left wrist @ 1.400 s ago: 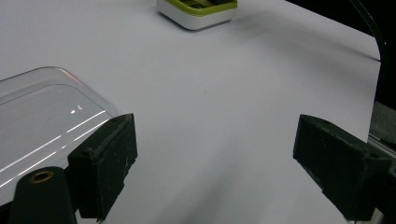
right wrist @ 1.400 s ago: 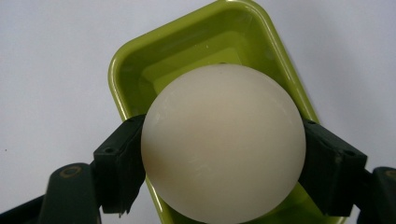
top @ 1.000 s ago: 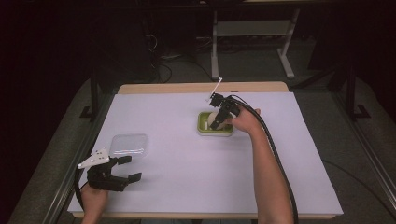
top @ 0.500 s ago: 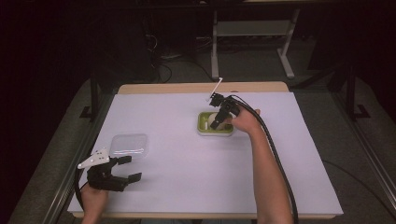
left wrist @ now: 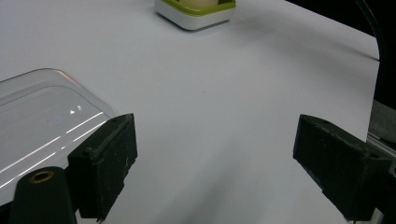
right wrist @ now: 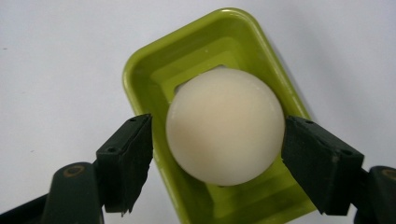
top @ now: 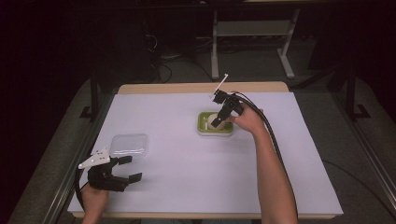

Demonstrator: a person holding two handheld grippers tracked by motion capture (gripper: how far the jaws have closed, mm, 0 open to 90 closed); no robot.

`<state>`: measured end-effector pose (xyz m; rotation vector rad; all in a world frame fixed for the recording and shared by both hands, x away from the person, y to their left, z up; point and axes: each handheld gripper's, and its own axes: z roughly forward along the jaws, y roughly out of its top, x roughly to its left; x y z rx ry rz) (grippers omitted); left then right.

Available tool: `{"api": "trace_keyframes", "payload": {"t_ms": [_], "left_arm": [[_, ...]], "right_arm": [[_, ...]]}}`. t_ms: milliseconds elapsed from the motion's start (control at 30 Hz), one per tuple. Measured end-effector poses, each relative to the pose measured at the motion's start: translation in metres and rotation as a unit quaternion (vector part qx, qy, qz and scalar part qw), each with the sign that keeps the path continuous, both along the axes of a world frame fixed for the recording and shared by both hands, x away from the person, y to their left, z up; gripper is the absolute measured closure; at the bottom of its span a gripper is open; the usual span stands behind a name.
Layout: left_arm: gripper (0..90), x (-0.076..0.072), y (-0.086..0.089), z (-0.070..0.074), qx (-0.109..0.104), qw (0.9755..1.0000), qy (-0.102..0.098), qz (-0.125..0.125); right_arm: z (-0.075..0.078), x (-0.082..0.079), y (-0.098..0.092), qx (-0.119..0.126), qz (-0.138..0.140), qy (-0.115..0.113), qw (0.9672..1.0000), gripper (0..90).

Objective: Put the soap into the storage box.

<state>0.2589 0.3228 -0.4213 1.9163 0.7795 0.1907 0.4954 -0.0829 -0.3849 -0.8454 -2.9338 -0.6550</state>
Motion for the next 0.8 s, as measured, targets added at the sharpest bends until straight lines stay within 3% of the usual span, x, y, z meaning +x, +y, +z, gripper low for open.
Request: {"api": "trace_keyframes", "payload": {"t_ms": [800], "left_arm": [[12.9,0.000,-0.003,0.000,0.008,1.0000,0.000,-0.004]], "right_arm": [[0.032,-0.023,-0.016,0.010,0.003,0.006,0.9999,22.4]]}}
